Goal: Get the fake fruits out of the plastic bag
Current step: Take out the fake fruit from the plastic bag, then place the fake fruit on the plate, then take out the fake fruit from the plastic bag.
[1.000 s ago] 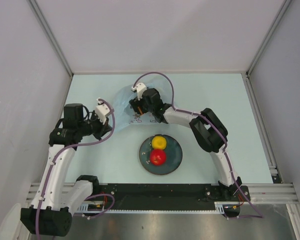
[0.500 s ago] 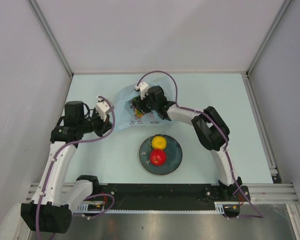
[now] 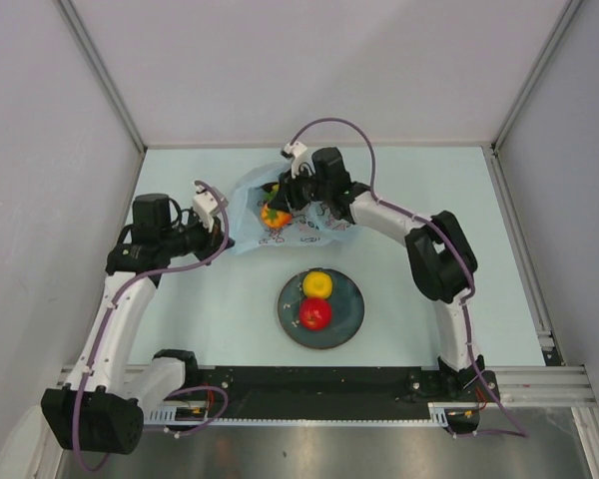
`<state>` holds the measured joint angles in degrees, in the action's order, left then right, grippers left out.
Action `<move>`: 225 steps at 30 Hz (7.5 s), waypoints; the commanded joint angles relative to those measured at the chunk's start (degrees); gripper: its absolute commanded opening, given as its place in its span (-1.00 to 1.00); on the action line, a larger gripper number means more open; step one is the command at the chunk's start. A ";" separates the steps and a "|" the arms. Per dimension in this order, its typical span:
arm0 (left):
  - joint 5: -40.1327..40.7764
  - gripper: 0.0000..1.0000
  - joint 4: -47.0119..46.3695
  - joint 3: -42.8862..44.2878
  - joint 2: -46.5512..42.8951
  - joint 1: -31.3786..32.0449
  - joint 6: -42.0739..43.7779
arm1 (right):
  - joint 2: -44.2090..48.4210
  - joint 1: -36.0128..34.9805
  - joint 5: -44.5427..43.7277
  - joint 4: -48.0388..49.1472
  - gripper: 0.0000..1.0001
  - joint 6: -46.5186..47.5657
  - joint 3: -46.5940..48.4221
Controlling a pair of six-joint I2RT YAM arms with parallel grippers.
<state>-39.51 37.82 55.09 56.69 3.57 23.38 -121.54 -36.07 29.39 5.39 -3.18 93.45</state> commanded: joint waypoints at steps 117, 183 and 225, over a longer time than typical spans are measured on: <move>-10.41 -1.00 -13.30 5.73 4.49 3.37 -15.99 | 1.03 4.97 -43.19 -14.00 0.73 7.31 12.20; -17.00 0.49 -24.10 17.41 12.04 3.81 -37.75 | 23.70 12.26 0.94 -16.91 -1.00 5.37 -8.10; 1.27 0.05 -19.55 13.12 25.32 17.43 -44.38 | 34.26 3.47 -12.95 -9.35 -1.00 11.36 -19.09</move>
<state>-34.85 20.86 68.88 81.95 19.57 -19.62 -89.67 -30.74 16.40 -9.56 8.91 73.63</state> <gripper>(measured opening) 0.568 0.142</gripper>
